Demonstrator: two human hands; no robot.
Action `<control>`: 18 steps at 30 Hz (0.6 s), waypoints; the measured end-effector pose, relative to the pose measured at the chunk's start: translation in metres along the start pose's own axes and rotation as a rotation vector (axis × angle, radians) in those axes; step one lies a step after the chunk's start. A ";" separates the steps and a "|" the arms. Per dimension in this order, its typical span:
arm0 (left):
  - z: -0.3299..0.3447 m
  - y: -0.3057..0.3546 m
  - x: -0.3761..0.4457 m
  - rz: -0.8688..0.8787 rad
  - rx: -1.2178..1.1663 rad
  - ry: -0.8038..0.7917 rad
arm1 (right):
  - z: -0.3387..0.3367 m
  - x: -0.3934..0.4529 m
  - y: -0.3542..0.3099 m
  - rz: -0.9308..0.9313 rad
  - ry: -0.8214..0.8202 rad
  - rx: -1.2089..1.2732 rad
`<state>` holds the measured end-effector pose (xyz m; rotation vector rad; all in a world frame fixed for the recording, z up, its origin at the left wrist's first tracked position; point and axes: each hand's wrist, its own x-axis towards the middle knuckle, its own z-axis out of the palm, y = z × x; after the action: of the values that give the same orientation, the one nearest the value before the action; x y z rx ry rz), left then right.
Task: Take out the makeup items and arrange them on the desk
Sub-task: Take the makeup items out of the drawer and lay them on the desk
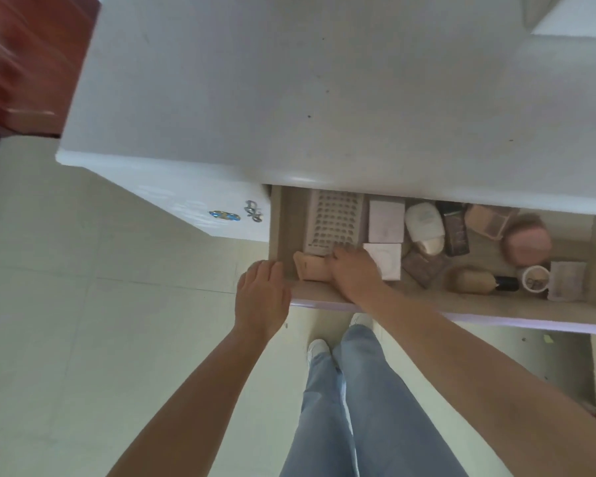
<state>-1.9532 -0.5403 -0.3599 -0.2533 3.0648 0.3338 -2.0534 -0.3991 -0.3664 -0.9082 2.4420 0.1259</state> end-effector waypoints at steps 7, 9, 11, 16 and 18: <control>0.006 0.003 0.012 -0.066 -0.080 -0.001 | -0.006 0.022 0.001 -0.079 0.034 -0.104; 0.002 0.004 0.018 -0.056 -0.091 -0.039 | -0.005 0.024 0.006 -0.098 0.032 -0.120; 0.003 0.006 0.028 -0.077 -0.126 -0.083 | -0.003 0.024 0.012 -0.121 0.039 -0.111; -0.009 0.028 0.061 -0.171 -0.201 -0.328 | -0.015 0.000 0.036 0.031 -0.107 0.133; -0.008 0.045 0.075 -0.196 -0.166 -0.421 | -0.019 -0.015 0.050 0.193 -0.123 0.203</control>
<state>-2.0351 -0.5109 -0.3474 -0.4262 2.5779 0.5509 -2.0837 -0.3570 -0.3476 -0.5597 2.3721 0.0018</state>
